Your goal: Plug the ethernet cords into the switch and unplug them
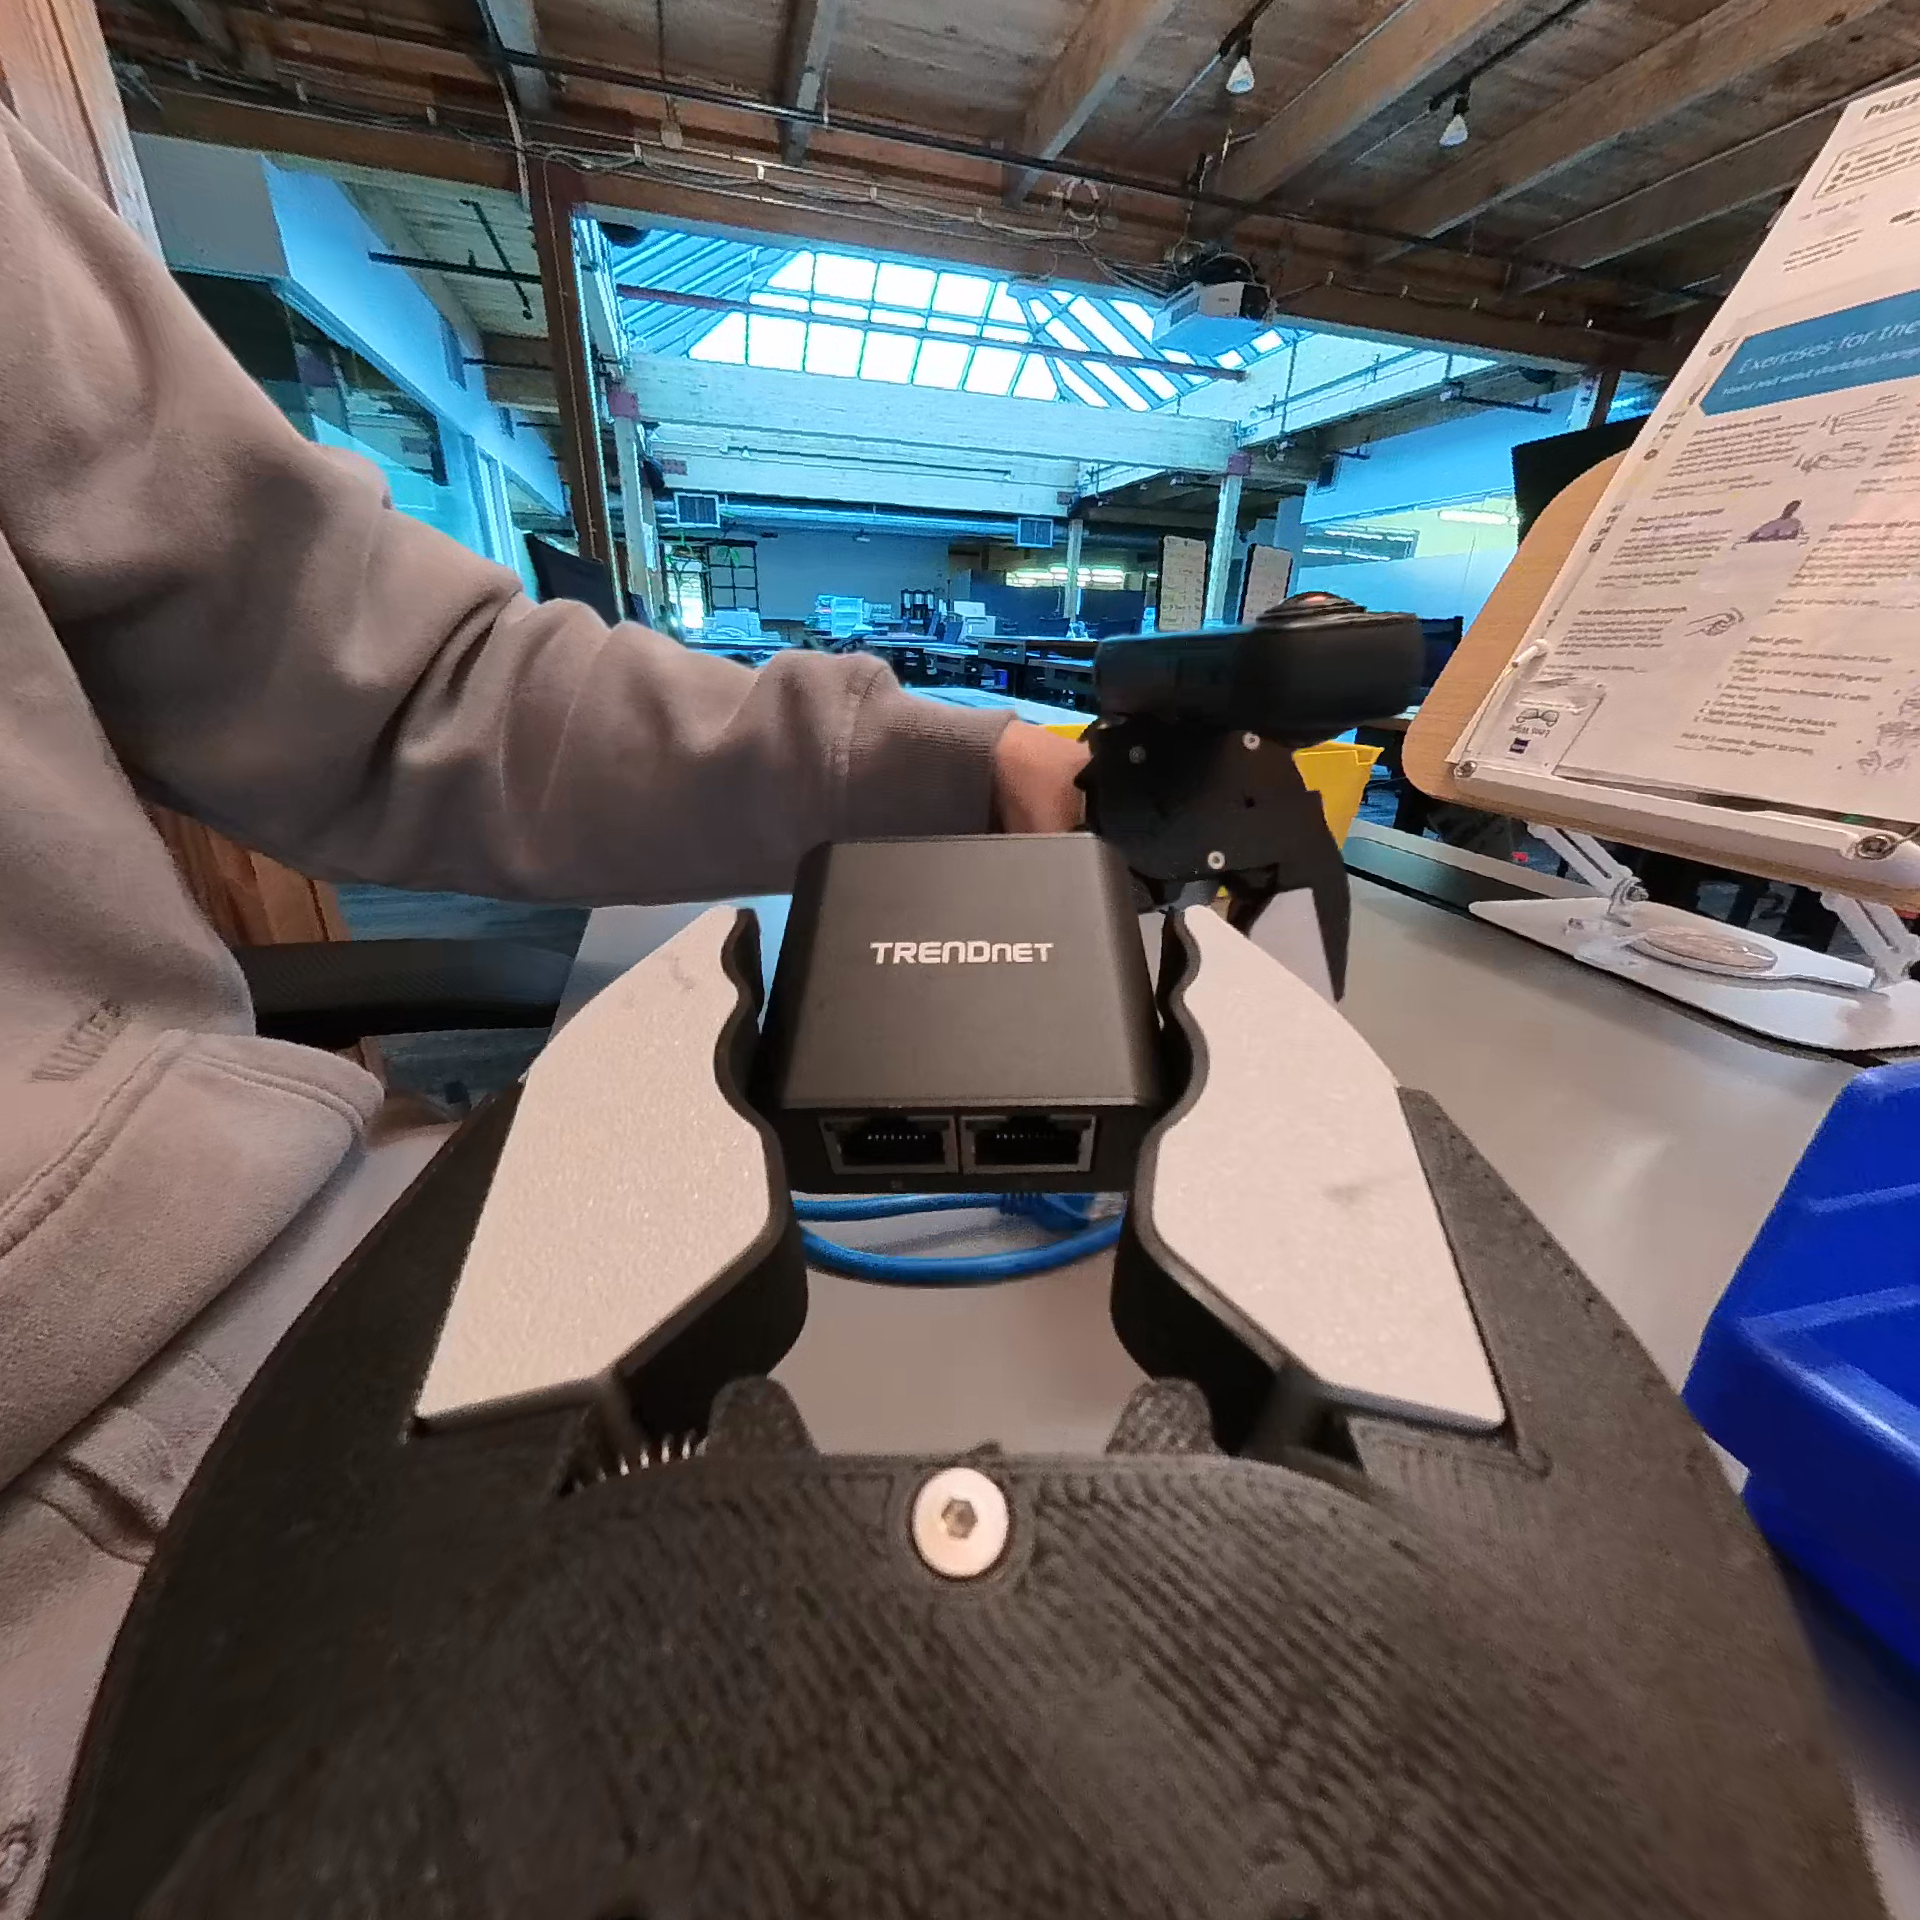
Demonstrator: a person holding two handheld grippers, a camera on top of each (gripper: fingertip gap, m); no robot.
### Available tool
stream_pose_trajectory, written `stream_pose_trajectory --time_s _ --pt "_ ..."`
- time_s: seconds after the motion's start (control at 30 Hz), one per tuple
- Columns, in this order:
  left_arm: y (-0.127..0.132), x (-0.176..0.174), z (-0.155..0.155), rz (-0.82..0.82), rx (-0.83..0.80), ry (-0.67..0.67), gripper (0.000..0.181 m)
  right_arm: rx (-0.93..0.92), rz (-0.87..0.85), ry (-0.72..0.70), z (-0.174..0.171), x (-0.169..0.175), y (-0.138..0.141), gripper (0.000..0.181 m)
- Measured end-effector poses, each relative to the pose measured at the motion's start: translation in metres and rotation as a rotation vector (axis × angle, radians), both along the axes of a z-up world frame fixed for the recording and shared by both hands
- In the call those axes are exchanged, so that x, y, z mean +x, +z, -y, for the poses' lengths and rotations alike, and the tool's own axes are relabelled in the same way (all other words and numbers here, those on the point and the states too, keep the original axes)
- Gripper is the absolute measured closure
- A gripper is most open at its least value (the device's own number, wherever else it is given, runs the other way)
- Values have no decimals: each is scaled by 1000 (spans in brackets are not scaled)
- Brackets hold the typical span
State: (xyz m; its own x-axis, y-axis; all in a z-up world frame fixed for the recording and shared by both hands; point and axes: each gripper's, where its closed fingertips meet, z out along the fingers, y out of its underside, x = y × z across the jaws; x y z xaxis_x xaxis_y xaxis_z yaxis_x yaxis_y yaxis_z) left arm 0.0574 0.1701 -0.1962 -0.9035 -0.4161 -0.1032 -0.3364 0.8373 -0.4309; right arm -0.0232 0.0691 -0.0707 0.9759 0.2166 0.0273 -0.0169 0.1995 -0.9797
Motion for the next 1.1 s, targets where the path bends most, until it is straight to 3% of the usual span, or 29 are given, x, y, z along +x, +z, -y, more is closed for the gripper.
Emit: stream_pose_trajectory --time_s 0.03,0.17,0.4,0.7,0.97,1.1 --pt "0 4 -2 29 4 27 160 1 -1 0 0 0 0 107" --pt "2 20 -11 153 1 121 158 1 0 -1 0 0 0 107" --pt "13 13 -29 102 -154 179 150 -3 7 -1 0 -1 0 108" --pt "-1 0 -41 45 -68 94 159 -7 7 0 0 -1 -1 108" --pt "7 7 -37 29 -180 138 162 -7 9 1 0 -2 -1 108" --pt "1 3 -38 21 -144 89 163 -6 6 2 0 -1 -1 108"
